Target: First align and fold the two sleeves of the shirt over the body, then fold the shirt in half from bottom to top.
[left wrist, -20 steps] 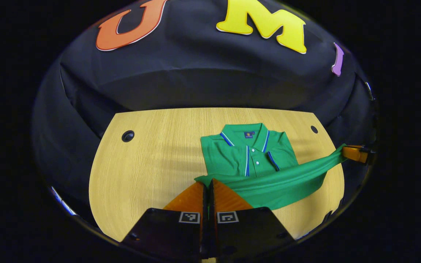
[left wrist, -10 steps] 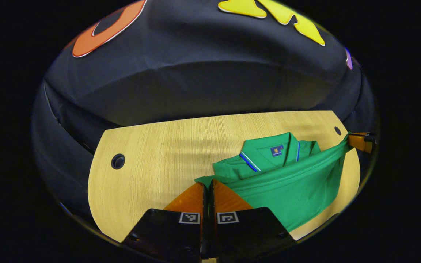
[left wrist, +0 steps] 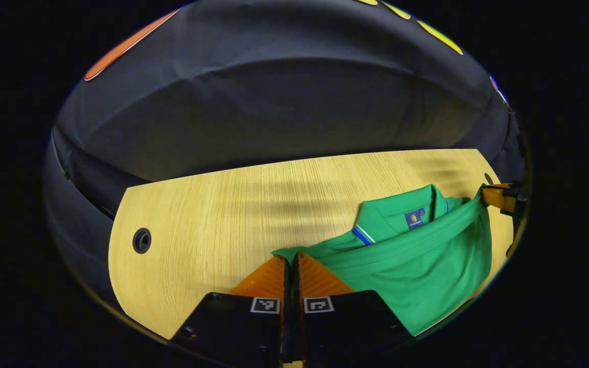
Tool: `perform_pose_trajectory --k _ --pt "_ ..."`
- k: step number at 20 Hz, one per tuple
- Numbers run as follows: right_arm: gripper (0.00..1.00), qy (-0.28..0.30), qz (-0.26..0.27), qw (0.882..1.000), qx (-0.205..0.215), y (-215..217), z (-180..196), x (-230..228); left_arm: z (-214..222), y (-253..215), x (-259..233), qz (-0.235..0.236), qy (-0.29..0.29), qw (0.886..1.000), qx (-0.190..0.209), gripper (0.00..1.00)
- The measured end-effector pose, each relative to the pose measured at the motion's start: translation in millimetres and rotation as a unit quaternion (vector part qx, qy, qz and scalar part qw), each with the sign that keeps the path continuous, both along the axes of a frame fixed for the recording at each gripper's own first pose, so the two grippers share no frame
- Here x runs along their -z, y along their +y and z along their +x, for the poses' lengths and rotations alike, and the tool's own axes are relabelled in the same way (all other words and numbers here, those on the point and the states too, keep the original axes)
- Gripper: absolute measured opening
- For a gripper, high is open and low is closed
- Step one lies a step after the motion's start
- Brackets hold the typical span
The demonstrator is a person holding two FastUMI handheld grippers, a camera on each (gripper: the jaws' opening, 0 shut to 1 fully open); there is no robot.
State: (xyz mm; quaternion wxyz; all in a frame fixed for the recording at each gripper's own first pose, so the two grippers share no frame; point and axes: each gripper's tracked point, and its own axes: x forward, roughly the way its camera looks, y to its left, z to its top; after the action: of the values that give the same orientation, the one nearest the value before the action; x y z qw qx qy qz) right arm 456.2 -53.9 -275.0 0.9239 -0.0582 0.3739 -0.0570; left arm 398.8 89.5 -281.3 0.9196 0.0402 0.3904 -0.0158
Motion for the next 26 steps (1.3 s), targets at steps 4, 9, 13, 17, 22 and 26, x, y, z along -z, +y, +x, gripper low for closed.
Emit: perform_pose_trajectory --k 4,9,13,17,22,26 --pt "0.08 -0.020 -0.001 1.000 -0.010 3 16 5 2 2 17 0.007 0.017 1.000 -0.004 0.03" --pt "0.21 -0.014 -0.013 1.000 -0.021 2 17 14 1 6 24 0.019 0.028 0.999 -0.002 0.00" --pt "0.38 -0.026 0.012 1.000 -0.010 -4 9 -6 2 -3 2 -0.020 -0.014 0.999 -0.029 0.19" --pt "0.74 -0.062 0.024 0.997 -0.029 -12 -8 -59 -16 -9 -32 -0.045 -0.034 0.997 -0.052 0.81" --pt "0.99 -0.134 0.045 0.989 -0.042 -22 -63 -150 -57 -16 -127 -0.099 -0.131 0.982 -0.090 0.98" --pt "0.99 -0.202 0.031 0.977 -0.062 -34 -126 -224 -116 -24 -216 -0.063 -0.206 0.973 -0.084 0.99"
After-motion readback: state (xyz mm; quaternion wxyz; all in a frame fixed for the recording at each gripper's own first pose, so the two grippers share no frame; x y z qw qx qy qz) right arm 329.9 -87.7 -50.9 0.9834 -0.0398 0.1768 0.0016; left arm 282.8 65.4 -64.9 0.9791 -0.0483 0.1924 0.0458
